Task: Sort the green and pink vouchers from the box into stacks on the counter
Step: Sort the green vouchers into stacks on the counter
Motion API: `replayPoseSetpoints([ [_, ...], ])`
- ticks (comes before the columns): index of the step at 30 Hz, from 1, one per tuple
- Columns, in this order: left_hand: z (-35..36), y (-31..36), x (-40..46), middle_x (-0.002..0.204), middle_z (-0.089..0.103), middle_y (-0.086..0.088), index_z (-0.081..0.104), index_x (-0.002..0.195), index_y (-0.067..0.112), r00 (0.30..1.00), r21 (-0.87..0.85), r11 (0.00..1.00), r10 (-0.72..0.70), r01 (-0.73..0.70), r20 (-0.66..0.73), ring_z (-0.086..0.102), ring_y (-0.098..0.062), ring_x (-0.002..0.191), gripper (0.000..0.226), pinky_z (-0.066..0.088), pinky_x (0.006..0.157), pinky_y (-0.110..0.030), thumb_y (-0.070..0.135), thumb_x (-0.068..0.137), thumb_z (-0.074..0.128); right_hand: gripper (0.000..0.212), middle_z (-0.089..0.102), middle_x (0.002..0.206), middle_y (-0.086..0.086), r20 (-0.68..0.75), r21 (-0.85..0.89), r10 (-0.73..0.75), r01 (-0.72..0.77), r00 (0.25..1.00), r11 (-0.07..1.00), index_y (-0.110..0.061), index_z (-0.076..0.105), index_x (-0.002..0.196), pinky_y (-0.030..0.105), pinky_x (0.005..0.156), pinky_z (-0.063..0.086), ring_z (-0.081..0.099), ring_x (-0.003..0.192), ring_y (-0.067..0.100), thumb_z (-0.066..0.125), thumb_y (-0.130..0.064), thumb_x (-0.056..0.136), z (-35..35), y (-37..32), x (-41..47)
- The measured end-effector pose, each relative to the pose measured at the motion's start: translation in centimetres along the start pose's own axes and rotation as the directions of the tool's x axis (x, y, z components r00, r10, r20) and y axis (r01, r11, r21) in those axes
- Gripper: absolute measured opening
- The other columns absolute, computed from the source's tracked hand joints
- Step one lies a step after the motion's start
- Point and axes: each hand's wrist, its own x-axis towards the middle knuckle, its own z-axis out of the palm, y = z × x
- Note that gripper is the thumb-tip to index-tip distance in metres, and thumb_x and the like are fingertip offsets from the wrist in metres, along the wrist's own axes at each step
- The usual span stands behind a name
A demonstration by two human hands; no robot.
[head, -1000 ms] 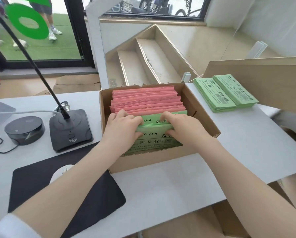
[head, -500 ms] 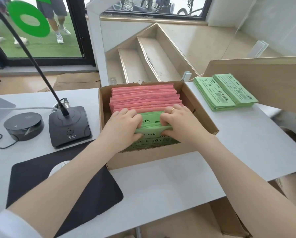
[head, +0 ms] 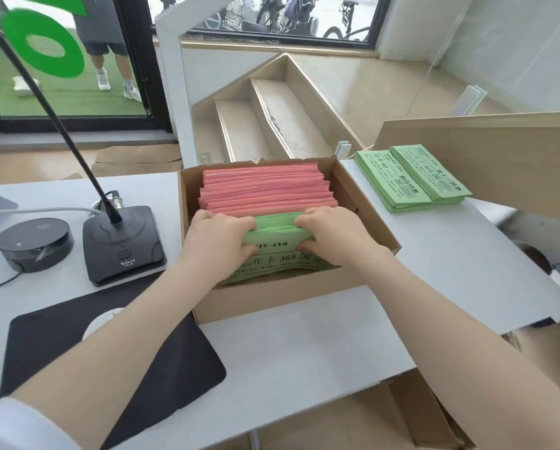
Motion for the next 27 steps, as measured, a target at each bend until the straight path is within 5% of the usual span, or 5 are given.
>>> replayPoseSetpoints([
  [6,-5.5,4.1,0.3,0.076,0.068,0.019,0.059,0.084,0.024,0.978,-0.849,0.529,-0.184,0.014,-0.098,0.062,0.004,0.069,0.027,0.043,0.059,-0.005,0.022,0.067,0.08,0.022,0.068,0.086,0.002,-0.564,0.242,0.167,-0.031,0.809,0.97,-0.012,0.065,0.091,0.03,0.065,0.033,0.061,0.074,0.029,0.064,-0.03,0.078,-4.2,4.5,-2.9],
  [10,-6.5,9.8,1.4,0.073,0.066,0.018,0.059,0.077,0.039,0.947,-0.846,0.51,-0.166,-0.155,-0.274,0.057,-0.002,0.065,0.029,0.042,0.06,-0.008,0.015,0.074,0.075,0.023,0.069,0.087,0.0,-0.629,0.336,0.225,0.0,0.744,0.942,-0.013,0.067,0.093,0.043,0.072,0.046,0.061,0.076,0.029,0.062,-0.03,0.08,-7.5,9.1,-6.2],
  [15,-3.2,18.4,2.5,0.072,0.064,0.012,0.056,0.08,0.031,0.948,-0.832,0.533,-0.156,-0.155,-0.277,0.057,-0.008,0.071,0.026,0.044,0.062,-0.016,0.011,0.078,0.072,0.028,0.066,0.097,0.009,-0.407,0.347,0.252,-0.106,0.878,0.932,-0.006,0.062,0.104,0.036,0.07,0.041,0.058,0.085,0.031,0.064,-0.027,0.085,-5.2,16.3,-11.5],
  [24,9.9,29.4,1.6,0.078,0.059,0.003,0.051,0.083,0.017,0.946,-0.966,0.163,-0.289,0.203,0.15,0.052,-0.008,0.07,0.021,0.042,0.064,-0.016,0.0,0.083,0.063,0.027,0.061,0.093,0.002,0.128,0.175,0.219,-0.239,0.967,0.955,-0.014,0.06,0.1,0.037,0.078,0.041,0.054,0.091,0.025,0.066,-0.034,0.082,3.0,25.6,-18.1],
  [27,11.1,29.7,2.0,0.09,0.062,0.003,0.054,0.092,0.028,0.911,-0.98,0.033,-0.375,0.197,0.17,0.058,-0.007,0.082,0.026,0.047,0.072,-0.015,0.006,0.083,0.065,0.026,0.066,0.093,0.005,0.0,0.299,0.191,-0.182,0.982,0.937,-0.01,0.065,0.097,0.038,0.08,0.043,0.058,0.089,0.026,0.071,-0.026,0.077,5.1,27.3,-19.6],
])
